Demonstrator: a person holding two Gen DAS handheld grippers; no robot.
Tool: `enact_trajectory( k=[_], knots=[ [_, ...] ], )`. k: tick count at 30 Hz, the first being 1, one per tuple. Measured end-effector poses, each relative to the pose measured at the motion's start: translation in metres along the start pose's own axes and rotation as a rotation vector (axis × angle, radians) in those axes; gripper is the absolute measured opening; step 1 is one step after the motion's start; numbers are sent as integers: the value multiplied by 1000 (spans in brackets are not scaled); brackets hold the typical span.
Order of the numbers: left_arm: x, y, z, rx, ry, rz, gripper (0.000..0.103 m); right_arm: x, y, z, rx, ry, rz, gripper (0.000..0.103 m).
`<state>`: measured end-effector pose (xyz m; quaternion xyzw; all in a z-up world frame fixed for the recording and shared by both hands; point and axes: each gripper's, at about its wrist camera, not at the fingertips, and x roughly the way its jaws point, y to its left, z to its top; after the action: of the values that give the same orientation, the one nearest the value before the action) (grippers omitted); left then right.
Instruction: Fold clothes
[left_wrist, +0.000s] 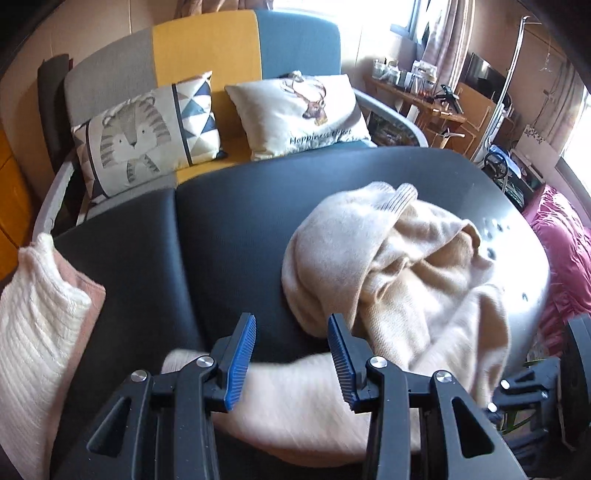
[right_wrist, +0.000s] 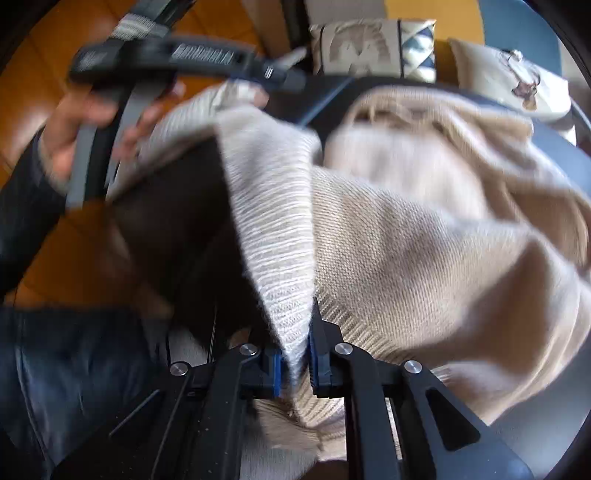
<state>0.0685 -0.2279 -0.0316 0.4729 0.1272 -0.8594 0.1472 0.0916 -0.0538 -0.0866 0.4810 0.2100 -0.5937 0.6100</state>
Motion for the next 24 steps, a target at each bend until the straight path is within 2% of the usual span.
enact_trajectory(
  k=[9, 11, 15, 16, 20, 24],
  knots=[
    [12, -10, -46, -24, 84, -42, 41, -13, -22, -75, 110, 89, -11, 13],
    [16, -15, -62, -35, 110, -64, 41, -20, -27, -84, 135, 68, -11, 15],
    [29, -28, -89, -35, 166, -78, 41, -40, -30, -92, 155, 3, -35, 53],
    [32, -31, -93, -39, 175, -84, 41, -45, -30, -94, 156, -8, -31, 55],
    [36, -34, -105, -63, 191, -120, 42, -69, -31, -97, 145, -69, -28, 56],
    [24, -24, -90, -121, 128, -125, 41, -85, -32, -92, 180, -165, -65, 56]
  ],
)
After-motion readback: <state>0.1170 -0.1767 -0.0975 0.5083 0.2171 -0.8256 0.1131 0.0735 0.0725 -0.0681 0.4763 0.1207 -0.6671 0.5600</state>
